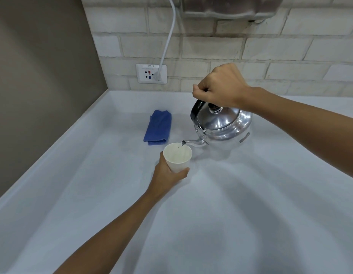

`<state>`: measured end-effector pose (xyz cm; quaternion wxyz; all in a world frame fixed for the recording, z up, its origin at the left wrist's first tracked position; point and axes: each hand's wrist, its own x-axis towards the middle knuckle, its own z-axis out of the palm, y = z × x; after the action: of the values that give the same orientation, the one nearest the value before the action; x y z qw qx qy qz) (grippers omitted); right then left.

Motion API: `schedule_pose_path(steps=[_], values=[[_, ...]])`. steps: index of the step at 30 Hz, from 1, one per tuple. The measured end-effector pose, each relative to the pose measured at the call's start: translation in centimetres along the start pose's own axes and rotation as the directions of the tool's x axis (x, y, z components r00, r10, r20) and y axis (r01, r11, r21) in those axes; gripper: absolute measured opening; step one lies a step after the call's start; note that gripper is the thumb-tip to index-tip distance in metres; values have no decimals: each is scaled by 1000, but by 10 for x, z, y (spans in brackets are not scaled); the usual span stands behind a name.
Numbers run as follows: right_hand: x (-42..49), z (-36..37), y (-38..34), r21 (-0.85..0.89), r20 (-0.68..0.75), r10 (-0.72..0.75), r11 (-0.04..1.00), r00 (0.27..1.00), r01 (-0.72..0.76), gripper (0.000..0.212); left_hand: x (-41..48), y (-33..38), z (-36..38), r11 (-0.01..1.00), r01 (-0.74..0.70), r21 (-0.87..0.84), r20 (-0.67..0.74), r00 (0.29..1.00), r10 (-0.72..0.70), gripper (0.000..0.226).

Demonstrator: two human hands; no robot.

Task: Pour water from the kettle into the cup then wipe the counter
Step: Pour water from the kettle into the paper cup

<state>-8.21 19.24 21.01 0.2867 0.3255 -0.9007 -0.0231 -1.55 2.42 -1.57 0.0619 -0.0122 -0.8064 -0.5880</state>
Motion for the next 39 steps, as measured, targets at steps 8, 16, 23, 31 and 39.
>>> schedule_pose_path(steps=[8,16,23,31,39], values=[[3,-3,-2,-18,-20,-38,999,999,38,44,0,1,0,1000,4,2,3,1000,-4,79],[3,-8,-2,-25,-10,-50,998,999,50,44,0,0,0,1000,7,16,-5,1000,-7,82],[3,-13,-1,-50,24,-87,995,996,88,47,1,-1,1,1000,11,1,-6,1000,-11,77],[4,-20,-3,-62,43,-110,992,993,113,44,0,-1,0,1000,5,-13,5,1000,-5,74],[6,-22,-2,-80,61,-133,987,989,138,46,1,-3,1,1000,24,1,-4,1000,-24,79]])
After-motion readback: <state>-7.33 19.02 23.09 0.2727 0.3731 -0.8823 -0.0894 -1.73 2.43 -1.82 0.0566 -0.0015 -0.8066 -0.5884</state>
